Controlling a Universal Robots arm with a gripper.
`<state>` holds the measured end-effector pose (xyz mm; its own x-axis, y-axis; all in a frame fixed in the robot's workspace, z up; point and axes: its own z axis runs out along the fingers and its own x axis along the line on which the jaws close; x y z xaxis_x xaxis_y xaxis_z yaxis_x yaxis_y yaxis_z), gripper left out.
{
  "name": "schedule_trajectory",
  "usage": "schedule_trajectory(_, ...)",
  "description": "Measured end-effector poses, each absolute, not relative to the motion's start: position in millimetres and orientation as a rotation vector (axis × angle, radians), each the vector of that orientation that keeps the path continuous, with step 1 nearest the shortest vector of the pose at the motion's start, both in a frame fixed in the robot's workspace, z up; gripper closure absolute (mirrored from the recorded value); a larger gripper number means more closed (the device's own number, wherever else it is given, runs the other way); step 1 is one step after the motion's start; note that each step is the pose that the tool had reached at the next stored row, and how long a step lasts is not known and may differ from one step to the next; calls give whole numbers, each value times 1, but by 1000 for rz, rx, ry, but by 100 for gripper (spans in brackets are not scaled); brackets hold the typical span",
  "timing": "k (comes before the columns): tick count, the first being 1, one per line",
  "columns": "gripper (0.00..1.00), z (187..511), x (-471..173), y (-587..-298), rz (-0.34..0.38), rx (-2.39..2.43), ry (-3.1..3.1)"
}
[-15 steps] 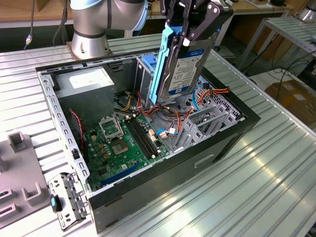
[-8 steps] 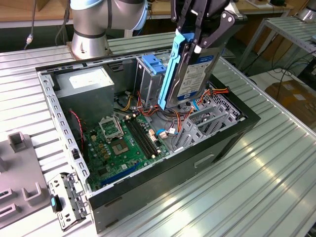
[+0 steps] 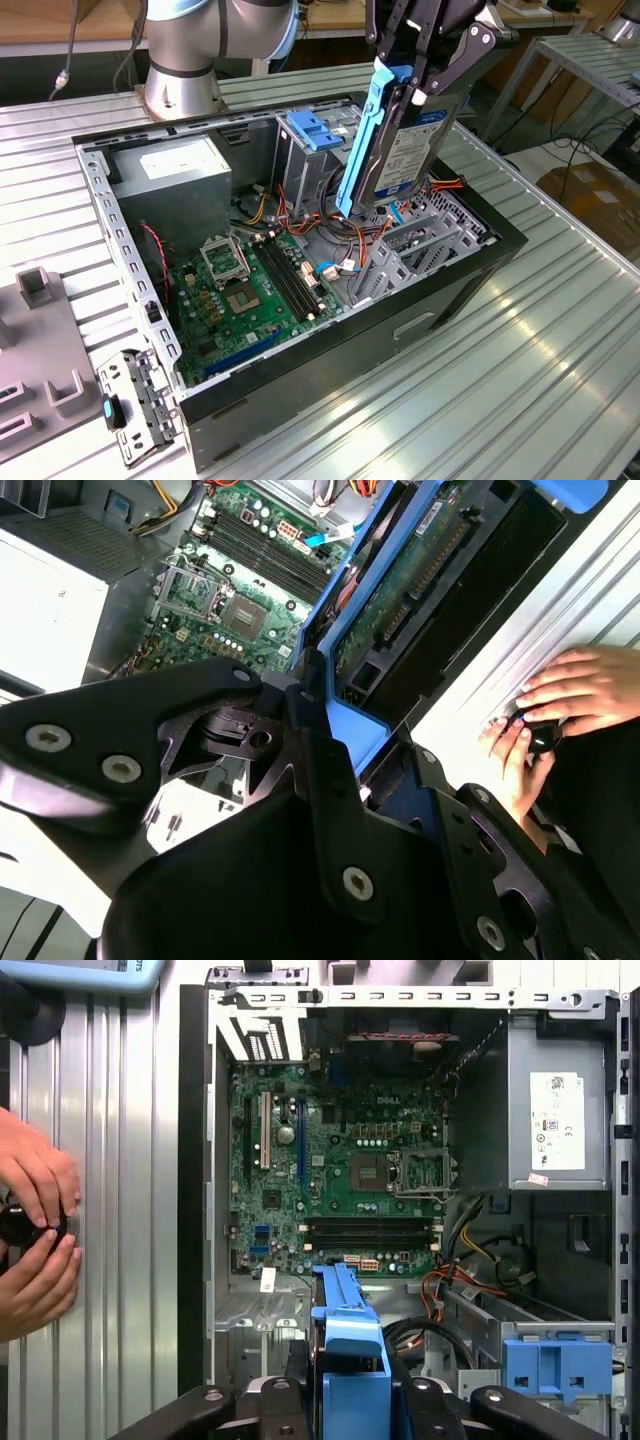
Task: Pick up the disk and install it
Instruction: 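Insert the disk into the insertion slot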
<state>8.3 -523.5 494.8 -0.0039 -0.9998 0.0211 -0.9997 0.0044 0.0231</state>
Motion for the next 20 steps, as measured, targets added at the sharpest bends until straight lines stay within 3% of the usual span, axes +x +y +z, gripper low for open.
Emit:
schedule_trajectory(13, 63, 495, 9, -524, -2, 2195, -2204)
schedule_trajectory(20, 63, 486, 22, -544, -2, 2195, -2204)
